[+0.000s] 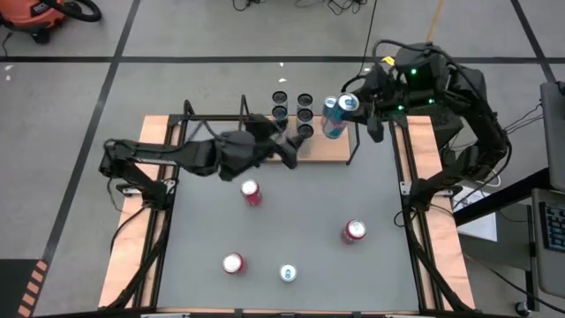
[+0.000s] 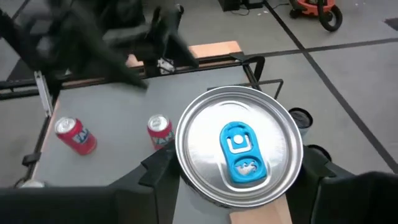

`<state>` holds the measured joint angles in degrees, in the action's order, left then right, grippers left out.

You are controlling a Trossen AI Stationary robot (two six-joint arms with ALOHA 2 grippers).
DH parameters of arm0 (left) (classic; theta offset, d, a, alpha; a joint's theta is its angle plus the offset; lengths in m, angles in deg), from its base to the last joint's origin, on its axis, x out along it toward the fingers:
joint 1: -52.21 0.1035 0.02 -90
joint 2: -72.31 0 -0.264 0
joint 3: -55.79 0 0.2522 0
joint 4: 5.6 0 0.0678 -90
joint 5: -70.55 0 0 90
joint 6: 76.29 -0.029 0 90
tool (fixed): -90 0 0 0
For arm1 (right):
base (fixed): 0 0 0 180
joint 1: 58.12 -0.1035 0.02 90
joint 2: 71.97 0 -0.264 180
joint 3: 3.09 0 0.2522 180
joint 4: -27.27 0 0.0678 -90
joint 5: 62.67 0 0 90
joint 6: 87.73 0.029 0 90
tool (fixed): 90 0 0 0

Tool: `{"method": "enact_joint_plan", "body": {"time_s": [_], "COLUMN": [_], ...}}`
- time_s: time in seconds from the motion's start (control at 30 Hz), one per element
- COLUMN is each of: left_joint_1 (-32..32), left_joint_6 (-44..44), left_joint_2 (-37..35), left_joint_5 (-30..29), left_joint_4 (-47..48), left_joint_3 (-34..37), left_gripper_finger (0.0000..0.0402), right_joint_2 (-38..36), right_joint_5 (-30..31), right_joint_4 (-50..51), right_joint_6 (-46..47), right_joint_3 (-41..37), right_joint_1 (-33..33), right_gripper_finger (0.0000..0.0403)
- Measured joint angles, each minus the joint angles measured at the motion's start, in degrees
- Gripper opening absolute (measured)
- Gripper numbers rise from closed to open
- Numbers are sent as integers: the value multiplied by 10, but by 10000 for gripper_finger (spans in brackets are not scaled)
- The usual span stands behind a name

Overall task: Place canned beverage on shelf
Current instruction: Put the top blue soda can aligned with the other blue soda can on the shelf

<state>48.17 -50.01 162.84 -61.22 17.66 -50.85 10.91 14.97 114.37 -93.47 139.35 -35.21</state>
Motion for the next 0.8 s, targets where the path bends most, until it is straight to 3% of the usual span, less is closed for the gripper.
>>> {"method": "enact_joint_plan", "body": {"time_s": [0.27, 0.43, 0.67, 0.8], "left_joint_1": [69, 106, 102, 83], "left_joint_6": [40, 157, 203, 215], "left_joint_2": [-56, -79, -91, -103], "left_joint_5": [119, 126, 127, 128], "left_joint_4": [82, 223, 273, 267], "left_joint_3": [0, 0, 0, 0], "left_gripper_finger": [344, 332, 329, 329], "right_joint_2": [-15, -30, -95, -155], "right_joint_5": [-63, -79, -164, -162], "right_joint_4": [27, 9, -123, -231], "right_joint_6": [-36, -31, 13, 47], "right_joint_3": [-30, -101, -283, -412], "right_joint_1": [60, 92, 116, 117], "right_gripper_finger": [181, 181, 182, 182]}}
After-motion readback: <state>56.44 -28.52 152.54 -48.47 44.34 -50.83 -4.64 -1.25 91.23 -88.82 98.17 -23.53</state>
